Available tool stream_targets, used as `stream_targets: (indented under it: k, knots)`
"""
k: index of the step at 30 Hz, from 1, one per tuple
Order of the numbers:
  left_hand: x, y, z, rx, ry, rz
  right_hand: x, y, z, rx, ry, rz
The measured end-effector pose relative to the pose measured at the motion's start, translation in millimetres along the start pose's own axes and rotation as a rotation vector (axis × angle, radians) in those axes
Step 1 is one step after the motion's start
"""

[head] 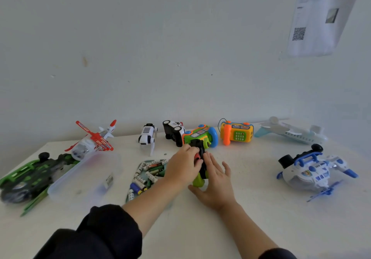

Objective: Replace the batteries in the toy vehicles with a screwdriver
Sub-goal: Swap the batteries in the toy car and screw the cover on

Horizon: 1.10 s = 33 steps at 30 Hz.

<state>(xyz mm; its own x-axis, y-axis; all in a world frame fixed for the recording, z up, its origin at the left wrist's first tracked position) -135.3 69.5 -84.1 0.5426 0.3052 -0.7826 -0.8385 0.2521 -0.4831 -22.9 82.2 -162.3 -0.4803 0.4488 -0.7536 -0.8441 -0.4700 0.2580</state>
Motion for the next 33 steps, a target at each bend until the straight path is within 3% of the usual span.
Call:
stream_targets:
  k: [3, 9, 11, 14, 17, 21, 23, 28, 33]
  knots:
    - [-0.2, -2.2, -2.7, -0.056, -0.107, -0.054, 0.2, 1.9, -0.4, -0.047, 0.014, -0.041]
    - [-12.0, -0.5, -2.4, -0.115, -0.125, -0.218, -3.1, 3.4, 0.2, -0.066, 0.022, -0.007]
    - [-24.6, 4.6, -1.1, -0.116, -0.199, -0.282, -4.8, 2.7, 0.4, -0.044, 0.011, 0.009]
    - [-60.1, 29.3, 6.1, -0.135, -0.272, 0.041, -5.9, 2.4, -0.2, -0.041, 0.007, 0.014]
    - [-98.4, 77.4, 5.0, -0.304, -0.105, 0.546, -5.2, 1.9, -0.1, -0.046, 0.021, 0.021]
    - [-123.1, 133.0, -16.0, -0.548, 0.036, 0.774, -5.5, 1.4, 0.1, -0.029, 0.034, 0.017]
    - [-129.8, 149.5, -22.0, -0.665, 0.079, 0.682, -6.1, 1.7, 0.1, -0.023, 0.032, 0.028]
    - [-130.6, 147.9, -28.1, -0.872, 0.16, 0.18, -6.3, 1.8, -0.2, -0.012, 0.049, 0.042]
    - [-111.1, 126.7, -19.0, -0.786, 0.134, 0.134, -6.4, 1.8, -0.3, 0.001, 0.04, 0.058]
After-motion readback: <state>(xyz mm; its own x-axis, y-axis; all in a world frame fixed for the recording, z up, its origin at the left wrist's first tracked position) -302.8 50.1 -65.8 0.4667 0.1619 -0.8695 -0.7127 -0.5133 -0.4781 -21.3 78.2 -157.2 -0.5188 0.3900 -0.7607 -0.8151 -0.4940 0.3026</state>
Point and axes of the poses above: each hand's wrist, its own z-axis towards the middle knuckle, its own x-axis out of the palm, y = z × x, the point moved 2 cm from there along z, towards the middle knuckle, and after that the axes turned 8 degrees about -z, right-handed, at the moved point
